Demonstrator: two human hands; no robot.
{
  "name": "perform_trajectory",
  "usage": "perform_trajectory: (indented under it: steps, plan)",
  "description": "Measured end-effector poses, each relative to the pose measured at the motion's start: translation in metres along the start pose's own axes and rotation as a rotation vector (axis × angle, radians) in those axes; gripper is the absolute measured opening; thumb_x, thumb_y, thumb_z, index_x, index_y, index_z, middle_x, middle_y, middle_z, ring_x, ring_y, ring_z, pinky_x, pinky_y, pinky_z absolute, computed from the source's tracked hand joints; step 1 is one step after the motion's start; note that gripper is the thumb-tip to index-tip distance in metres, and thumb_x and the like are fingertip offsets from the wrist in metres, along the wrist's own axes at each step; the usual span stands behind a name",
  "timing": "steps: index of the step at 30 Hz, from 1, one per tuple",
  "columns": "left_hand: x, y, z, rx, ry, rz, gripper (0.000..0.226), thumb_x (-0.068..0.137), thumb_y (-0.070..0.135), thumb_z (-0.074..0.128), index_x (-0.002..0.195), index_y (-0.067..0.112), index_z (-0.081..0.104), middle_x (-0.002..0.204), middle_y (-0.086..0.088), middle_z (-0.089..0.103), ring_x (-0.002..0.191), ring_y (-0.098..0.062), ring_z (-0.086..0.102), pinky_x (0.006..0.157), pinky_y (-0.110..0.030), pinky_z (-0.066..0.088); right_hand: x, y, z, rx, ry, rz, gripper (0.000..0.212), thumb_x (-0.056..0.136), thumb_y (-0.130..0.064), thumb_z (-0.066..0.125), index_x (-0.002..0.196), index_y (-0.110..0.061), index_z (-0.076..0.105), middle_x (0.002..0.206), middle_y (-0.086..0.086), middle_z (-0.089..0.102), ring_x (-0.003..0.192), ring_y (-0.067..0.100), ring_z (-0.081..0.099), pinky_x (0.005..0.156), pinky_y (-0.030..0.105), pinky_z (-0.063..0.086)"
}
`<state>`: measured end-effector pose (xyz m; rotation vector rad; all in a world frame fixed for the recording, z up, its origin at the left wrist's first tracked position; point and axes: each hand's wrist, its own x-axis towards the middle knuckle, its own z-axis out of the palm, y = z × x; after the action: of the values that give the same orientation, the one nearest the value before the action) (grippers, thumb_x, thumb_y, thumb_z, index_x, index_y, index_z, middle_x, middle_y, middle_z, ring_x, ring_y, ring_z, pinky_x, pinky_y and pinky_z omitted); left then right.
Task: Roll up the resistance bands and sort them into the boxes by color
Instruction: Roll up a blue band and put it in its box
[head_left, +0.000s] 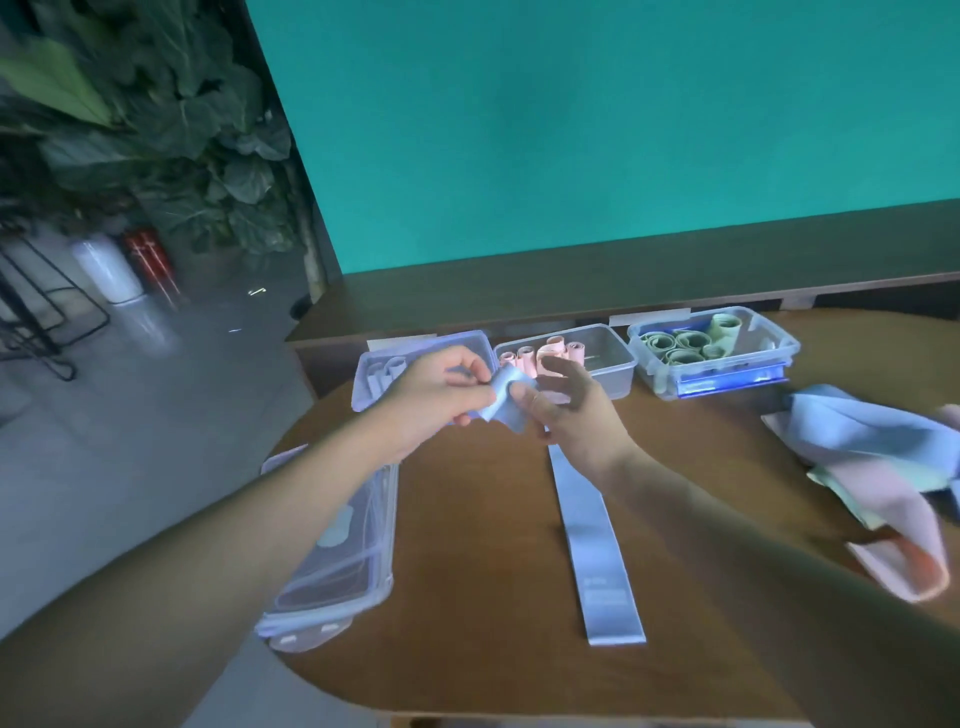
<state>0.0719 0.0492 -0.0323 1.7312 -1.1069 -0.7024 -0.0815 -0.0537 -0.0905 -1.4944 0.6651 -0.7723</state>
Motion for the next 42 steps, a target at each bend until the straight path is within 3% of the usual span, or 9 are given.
perform_trajectory:
  steps: [5,9,14,19,22,24,31,36,42]
  plan:
    - [-0.063,-0.011,0.031,-0.086,-0.035,-0.064,0.017,0.095,0.006,0.059,0.106,0.015,0.068,0.095,-0.002,0.068,0.069,-0.016,0.056,0.066,-0.027,0.049,-0.066,0.006,-0.023,-0.018,-0.098,0.007,0.021,0.090,-0.017,0.076,0.108,-0.007,0.072,0.098,0.019,0.072,0.075,0.017,0.061,0.059,0.026,0.053]
    - [-0.100,-0.035,0.056,-0.172,-0.068,-0.089,0.030,0.101,0.002,0.046,0.117,0.014,0.068,0.117,-0.005,0.064,0.091,-0.016,0.059,0.069,-0.023,0.052,-0.105,0.027,-0.029,-0.101,-0.089,0.088,0.016,0.087,-0.020,0.079,0.098,-0.008,0.075,0.079,0.000,0.072,0.066,0.012,0.062,0.055,0.022,0.051]
    - [-0.121,-0.064,0.075,-0.212,-0.084,-0.079,0.025,0.095,0.006,0.066,0.116,0.018,0.071,0.109,-0.003,0.072,0.087,-0.010,0.064,0.073,-0.021,0.054,-0.130,0.052,-0.030,-0.256,-0.056,0.101,0.013,0.088,-0.026,0.078,0.095,-0.014,0.076,0.082,0.002,0.073,0.064,0.008,0.065,0.058,0.026,0.054]
    - [-0.116,-0.089,0.078,-0.114,-0.008,-0.065,0.031,0.091,0.005,0.065,0.110,0.028,0.074,0.111,0.003,0.074,0.086,-0.008,0.063,0.070,-0.021,0.053,-0.137,0.078,-0.035,-0.718,0.032,-0.105,0.029,0.098,-0.042,0.060,0.107,-0.019,0.073,0.098,-0.008,0.064,0.095,0.013,0.059,0.078,0.014,0.041]
    - [-0.110,-0.100,0.071,-0.054,0.035,-0.077,0.031,0.091,0.008,0.064,0.109,0.031,0.074,0.111,0.013,0.072,0.093,-0.009,0.066,0.071,-0.020,0.055,-0.138,0.095,-0.038,-0.876,-0.046,-0.123,0.063,0.084,-0.070,0.058,0.124,-0.023,0.067,0.123,-0.008,0.059,0.115,0.016,0.051,0.100,0.032,0.041]
    - [-0.105,-0.107,0.068,-0.028,0.056,-0.081,0.030,0.092,0.010,0.064,0.110,0.032,0.074,0.109,0.015,0.071,0.093,-0.007,0.067,0.067,-0.018,0.053,-0.139,0.096,-0.042,-0.845,-0.110,-0.106,0.073,0.073,-0.077,0.065,0.126,-0.026,0.063,0.126,-0.014,0.054,0.117,0.009,0.048,0.103,0.027,0.038]
    - [-0.099,-0.117,0.076,-0.064,0.105,-0.073,0.028,0.093,0.012,0.066,0.118,0.024,0.072,0.108,0.006,0.071,0.086,-0.007,0.065,0.064,-0.015,0.050,-0.153,0.098,-0.072,-0.769,-0.110,-0.180,0.026,0.070,-0.033,0.091,0.083,-0.029,0.070,0.111,-0.018,0.062,0.099,0.000,0.056,0.082,0.002,0.034]
    - [-0.102,-0.116,0.085,-0.093,0.097,-0.090,0.028,0.092,0.012,0.067,0.118,0.021,0.070,0.105,0.001,0.071,0.083,-0.008,0.067,0.065,-0.016,0.051,-0.157,0.105,-0.080,-0.800,-0.059,-0.321,0.008,0.083,-0.022,0.082,0.082,-0.016,0.077,0.100,-0.008,0.070,0.096,0.007,0.061,0.088,0.013,0.043]
    - [-0.103,-0.115,0.091,-0.103,0.111,-0.104,0.026,0.091,0.014,0.066,0.114,0.025,0.071,0.099,0.004,0.073,0.089,-0.011,0.068,0.067,-0.016,0.050,-0.149,0.092,-0.134,-1.057,0.108,-0.392,0.011,0.086,-0.026,0.079,0.081,-0.020,0.072,0.087,-0.007,0.067,0.087,0.016,0.060,0.068,0.031,0.050]
